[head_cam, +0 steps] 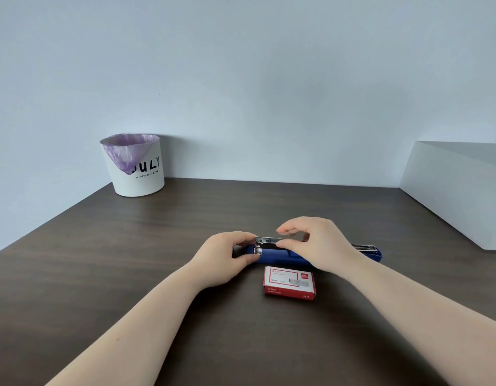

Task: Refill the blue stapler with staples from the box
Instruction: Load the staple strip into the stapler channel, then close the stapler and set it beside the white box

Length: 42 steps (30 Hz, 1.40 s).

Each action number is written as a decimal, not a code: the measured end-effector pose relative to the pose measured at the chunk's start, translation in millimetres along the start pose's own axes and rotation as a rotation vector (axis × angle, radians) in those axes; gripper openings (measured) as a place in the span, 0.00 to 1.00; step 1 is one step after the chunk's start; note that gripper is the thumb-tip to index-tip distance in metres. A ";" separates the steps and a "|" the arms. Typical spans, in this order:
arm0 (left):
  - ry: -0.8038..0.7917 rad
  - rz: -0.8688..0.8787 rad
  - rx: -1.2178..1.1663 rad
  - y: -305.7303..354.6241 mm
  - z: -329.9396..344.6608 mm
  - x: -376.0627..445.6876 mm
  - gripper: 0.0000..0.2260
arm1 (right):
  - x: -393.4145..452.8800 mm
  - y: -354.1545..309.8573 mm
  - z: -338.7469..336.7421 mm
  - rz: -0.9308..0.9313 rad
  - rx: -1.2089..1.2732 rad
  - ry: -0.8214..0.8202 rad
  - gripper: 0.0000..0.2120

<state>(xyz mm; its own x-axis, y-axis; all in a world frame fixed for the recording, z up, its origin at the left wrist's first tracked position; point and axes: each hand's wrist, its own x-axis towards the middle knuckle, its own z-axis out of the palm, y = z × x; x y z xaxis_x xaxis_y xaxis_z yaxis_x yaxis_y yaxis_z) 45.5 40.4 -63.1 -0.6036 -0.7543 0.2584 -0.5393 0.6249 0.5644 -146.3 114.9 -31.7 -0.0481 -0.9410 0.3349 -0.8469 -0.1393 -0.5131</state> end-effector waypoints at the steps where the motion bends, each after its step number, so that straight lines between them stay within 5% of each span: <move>1: -0.002 0.000 -0.002 -0.1 0.0 0.1 0.16 | -0.6 1.5 -1.4 0.004 0.015 0.034 0.10; 19: 0.009 0.010 -0.003 -1.7 1.0 0.6 0.15 | 6.4 -5.5 6.2 -0.266 -0.305 -0.151 0.09; 25: -0.002 0.003 0.006 -3.4 1.2 1.2 0.16 | -3.2 7.5 -19.6 -0.121 -0.243 -0.056 0.13; 29: -0.007 0.002 0.008 -1.9 0.5 -0.7 0.16 | -10.0 26.1 -39.4 0.030 -0.529 -0.246 0.26; 33: -0.007 0.003 0.012 0.8 -0.3 -4.6 0.15 | -13.8 41.7 -52.7 0.152 -0.649 -0.402 0.19; 36: -0.012 0.001 0.015 2.5 -0.9 -6.2 0.14 | -17.6 48.3 -68.7 0.225 -0.517 -0.430 0.13; 42: -0.011 -0.021 -0.014 5.4 -2.0 -6.8 0.14 | -16.0 32.6 -85.9 0.153 -0.379 -0.243 0.14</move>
<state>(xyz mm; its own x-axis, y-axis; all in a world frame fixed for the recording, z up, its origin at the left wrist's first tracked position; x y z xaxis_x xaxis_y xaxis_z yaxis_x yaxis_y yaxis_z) 47.9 48.5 -60.3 -0.5988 -0.7649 0.2376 -0.5436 0.6059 0.5808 -218.6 151.9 14.1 -0.1001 -0.9931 0.0603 -0.9755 0.0861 -0.2024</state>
